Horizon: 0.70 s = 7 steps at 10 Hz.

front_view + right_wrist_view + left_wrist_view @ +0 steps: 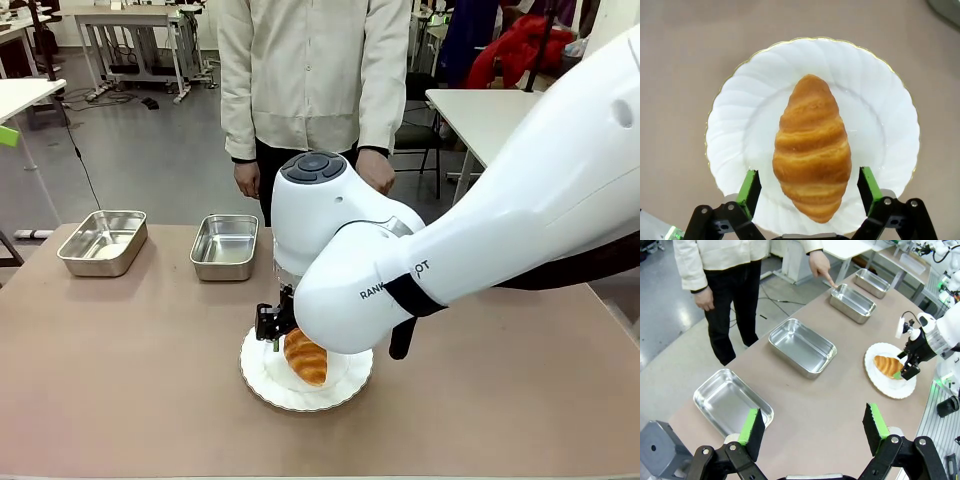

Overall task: Place the bread in the container.
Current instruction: Place the Butter Roll into the Airtight Container indicated by the human.

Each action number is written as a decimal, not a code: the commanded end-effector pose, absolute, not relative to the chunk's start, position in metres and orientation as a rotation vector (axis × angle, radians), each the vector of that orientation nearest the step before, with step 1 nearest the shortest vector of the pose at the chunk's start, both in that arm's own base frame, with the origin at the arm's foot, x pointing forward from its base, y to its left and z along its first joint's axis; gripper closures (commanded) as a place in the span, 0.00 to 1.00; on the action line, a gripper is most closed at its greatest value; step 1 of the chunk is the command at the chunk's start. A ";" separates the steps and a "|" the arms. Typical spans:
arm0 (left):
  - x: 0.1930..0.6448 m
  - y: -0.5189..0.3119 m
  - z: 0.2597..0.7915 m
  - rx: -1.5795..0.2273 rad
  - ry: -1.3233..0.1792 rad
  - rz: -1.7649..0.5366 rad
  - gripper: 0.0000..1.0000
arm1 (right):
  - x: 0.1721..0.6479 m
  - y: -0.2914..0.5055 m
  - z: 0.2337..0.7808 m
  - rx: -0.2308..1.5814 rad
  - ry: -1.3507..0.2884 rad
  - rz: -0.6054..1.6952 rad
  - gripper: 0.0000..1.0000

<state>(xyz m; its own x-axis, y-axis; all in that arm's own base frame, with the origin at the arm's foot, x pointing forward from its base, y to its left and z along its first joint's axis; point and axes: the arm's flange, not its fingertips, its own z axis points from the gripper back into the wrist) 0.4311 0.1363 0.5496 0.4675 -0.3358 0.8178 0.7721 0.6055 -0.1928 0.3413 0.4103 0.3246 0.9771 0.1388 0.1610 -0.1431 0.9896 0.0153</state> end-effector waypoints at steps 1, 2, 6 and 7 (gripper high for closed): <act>0.430 0.135 0.551 -0.609 -0.834 -0.738 0.00 | 0.345 0.424 0.314 0.012 -0.185 0.129 0.00; 0.430 0.135 0.551 -0.609 -0.834 -0.738 0.00 | 0.347 0.424 0.310 0.012 -0.180 0.136 0.00; 0.430 0.135 0.551 -0.609 -0.834 -0.738 0.00 | 0.350 0.421 0.300 0.005 -0.173 0.149 0.00; 0.430 0.135 0.551 -0.609 -0.834 -0.738 0.00 | 0.350 0.419 0.301 -0.005 -0.183 0.144 0.10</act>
